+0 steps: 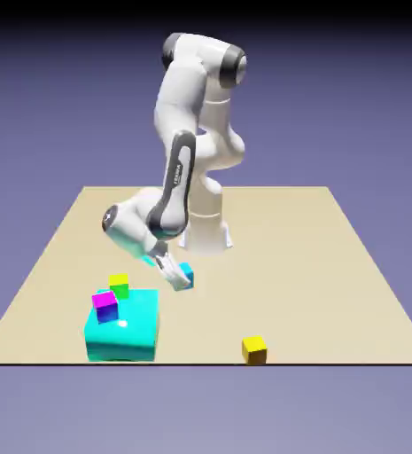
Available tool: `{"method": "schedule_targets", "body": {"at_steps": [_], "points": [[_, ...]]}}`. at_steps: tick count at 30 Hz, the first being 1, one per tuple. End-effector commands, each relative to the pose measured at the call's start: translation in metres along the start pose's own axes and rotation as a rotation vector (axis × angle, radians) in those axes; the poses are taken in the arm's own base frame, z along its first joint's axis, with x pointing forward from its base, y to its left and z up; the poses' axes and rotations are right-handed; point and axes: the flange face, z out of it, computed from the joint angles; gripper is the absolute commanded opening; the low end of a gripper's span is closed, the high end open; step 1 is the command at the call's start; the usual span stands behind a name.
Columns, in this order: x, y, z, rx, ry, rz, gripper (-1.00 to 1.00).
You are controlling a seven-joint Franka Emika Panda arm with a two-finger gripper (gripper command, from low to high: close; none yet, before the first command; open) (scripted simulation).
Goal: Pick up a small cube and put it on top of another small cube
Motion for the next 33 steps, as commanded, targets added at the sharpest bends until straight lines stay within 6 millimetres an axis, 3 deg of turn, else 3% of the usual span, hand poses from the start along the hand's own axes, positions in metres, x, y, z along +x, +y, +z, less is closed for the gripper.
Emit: {"method": "schedule_targets", "body": {"at_steps": [1,2,3,8,12,18,23,24,26,29,30,31,33], "points": [[0.000,0.001,-0.002,-0.002,0.001,0.000,-1.00],[0.000,0.001,-0.002,-0.002,0.001,0.000,-1.00],[-0.008,-0.001,0.003,-0.024,0.048,-0.038,-1.00],[-0.053,-0.030,-0.011,0.001,0.212,-0.089,-1.00],[-0.084,-0.058,-0.047,0.109,0.246,-0.018,-1.00],[-0.046,-0.088,-0.158,0.311,-0.075,0.414,-1.00],[0.010,-0.083,-0.235,0.408,-0.388,0.671,-1.00],[0.012,-0.083,-0.251,0.426,-0.419,0.706,-1.00],[0.013,-0.083,-0.260,0.436,-0.436,0.725,-1.00],[0.010,-0.118,-0.204,0.437,-0.436,0.725,-1.00],[0.010,-0.118,-0.204,0.437,-0.436,0.725,1.00],[0.010,-0.118,-0.204,0.437,-0.436,0.725,1.00],[0.011,-0.095,-0.244,0.436,-0.437,0.723,1.00]]}}
